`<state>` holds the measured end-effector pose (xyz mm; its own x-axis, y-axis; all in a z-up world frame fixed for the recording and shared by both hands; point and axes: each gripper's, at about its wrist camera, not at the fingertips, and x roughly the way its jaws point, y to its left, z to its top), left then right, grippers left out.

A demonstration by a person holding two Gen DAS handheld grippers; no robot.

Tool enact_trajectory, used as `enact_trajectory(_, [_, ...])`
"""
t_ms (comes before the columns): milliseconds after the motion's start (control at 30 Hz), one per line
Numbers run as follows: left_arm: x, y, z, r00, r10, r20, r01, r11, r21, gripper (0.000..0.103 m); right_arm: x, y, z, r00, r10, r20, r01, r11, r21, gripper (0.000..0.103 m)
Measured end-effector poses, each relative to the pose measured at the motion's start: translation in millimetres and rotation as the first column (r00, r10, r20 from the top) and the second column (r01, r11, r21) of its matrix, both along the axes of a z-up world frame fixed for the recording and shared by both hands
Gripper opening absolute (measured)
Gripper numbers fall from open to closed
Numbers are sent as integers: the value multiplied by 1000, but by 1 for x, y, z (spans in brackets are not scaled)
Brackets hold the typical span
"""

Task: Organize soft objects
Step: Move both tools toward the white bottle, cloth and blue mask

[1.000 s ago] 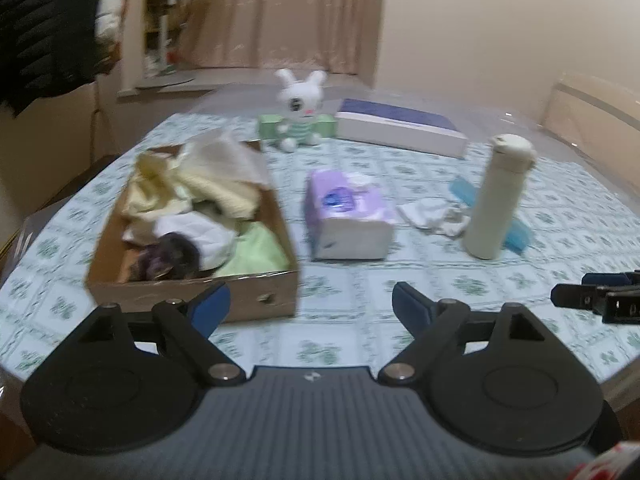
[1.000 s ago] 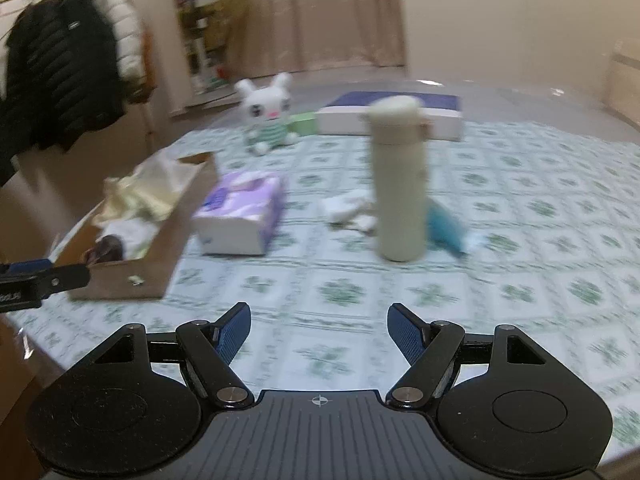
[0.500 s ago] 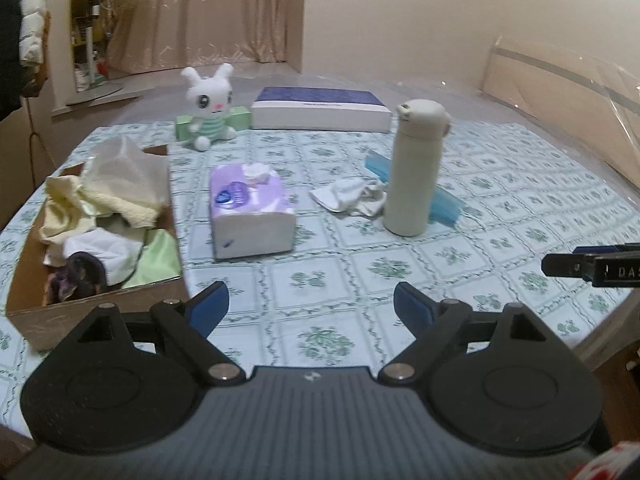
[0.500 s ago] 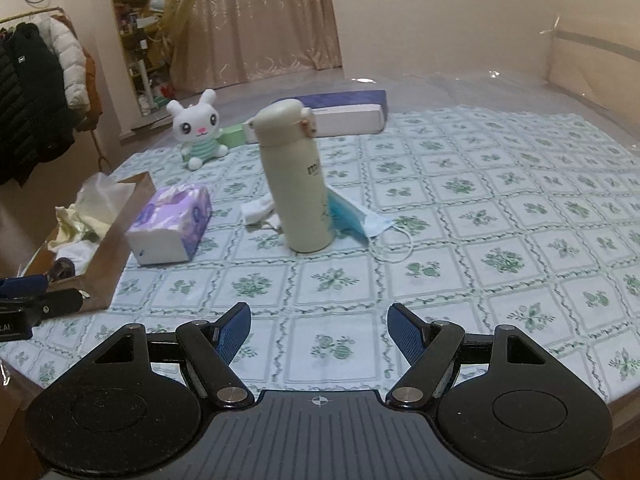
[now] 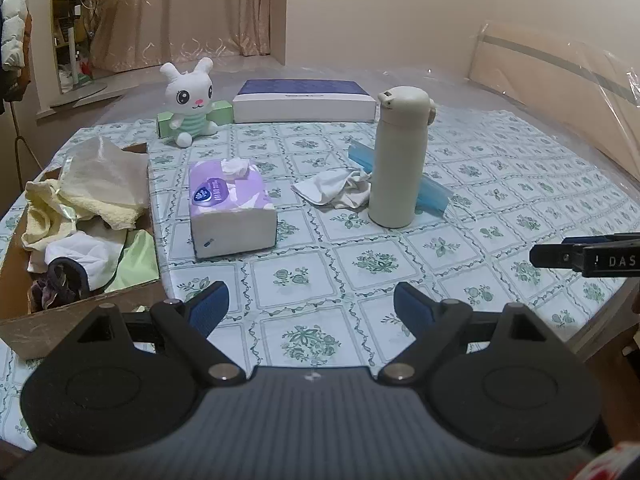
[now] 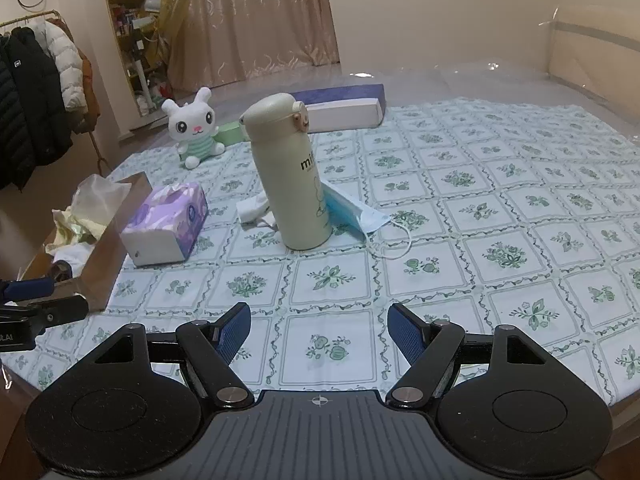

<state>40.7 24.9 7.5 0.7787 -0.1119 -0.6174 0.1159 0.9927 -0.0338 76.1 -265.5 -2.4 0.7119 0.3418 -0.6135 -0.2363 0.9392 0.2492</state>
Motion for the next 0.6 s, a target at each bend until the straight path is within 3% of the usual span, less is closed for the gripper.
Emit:
enact_trajectory(267, [10, -3, -2, 999, -49, -4, 49, 999, -3, 88, 7, -4, -2, 1000, -2, -4, 2, 1000, -10, 75])
enact_trajectory(467, [27, -8, -3, 992, -125, 0, 125, 991, 43, 88, 19, -14, -5, 1000, 30, -1, -30, 999, -36, 75])
enact_trajectory(600, [46, -10, -2, 978, -210, 1, 208, 973, 103, 88, 36, -23, -6, 995, 100, 12, -99, 992, -77, 75])
